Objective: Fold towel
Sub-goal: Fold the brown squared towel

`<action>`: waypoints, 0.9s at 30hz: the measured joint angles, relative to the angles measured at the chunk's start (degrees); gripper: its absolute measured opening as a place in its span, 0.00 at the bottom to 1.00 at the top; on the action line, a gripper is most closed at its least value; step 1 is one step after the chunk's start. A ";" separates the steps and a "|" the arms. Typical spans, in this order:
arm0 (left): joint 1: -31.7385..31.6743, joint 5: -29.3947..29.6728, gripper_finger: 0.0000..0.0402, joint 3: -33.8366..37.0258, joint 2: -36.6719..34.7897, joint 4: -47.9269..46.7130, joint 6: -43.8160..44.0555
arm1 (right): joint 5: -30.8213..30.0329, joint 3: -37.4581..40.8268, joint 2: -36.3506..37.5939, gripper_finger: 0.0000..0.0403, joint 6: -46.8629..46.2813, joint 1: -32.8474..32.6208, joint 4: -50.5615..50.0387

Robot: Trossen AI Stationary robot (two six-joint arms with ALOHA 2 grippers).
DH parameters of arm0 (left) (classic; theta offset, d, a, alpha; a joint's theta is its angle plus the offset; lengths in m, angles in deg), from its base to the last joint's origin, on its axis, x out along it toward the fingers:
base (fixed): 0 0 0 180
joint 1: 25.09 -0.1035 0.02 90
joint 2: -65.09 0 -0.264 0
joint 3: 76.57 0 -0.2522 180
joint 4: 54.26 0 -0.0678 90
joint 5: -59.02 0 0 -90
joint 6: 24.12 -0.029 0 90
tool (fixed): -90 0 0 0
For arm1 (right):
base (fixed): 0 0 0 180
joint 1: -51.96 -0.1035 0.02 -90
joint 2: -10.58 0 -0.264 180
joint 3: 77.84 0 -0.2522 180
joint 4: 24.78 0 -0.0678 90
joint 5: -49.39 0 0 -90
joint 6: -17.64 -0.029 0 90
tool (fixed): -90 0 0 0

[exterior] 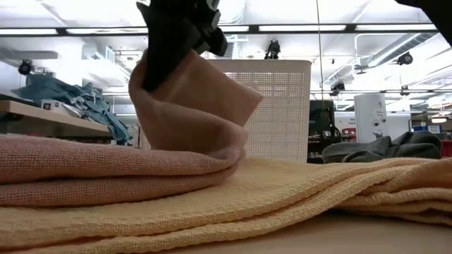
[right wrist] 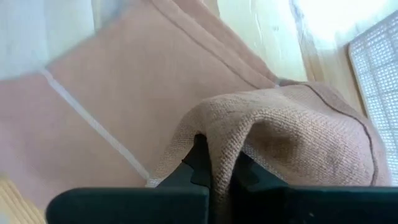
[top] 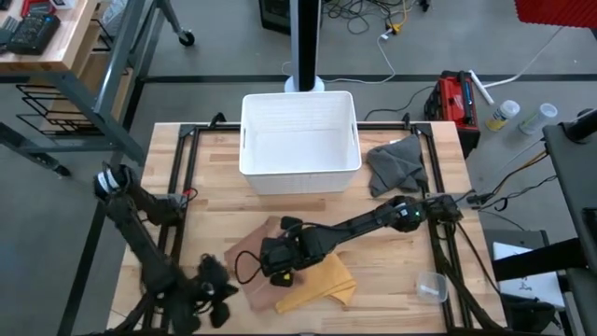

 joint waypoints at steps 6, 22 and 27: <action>4.25 -5.82 0.00 2.41 7.01 -0.64 10.79 | 1.26 0.00 -0.02 0.00 0.06 0.00 4.88; 4.66 0.40 0.00 2.57 12.06 -1.20 17.08 | 6.25 0.13 -3.23 0.04 -1.87 -0.54 17.87; 4.68 0.53 0.00 2.57 12.06 -1.44 17.71 | 9.23 0.15 -5.64 0.16 -2.02 -0.99 17.32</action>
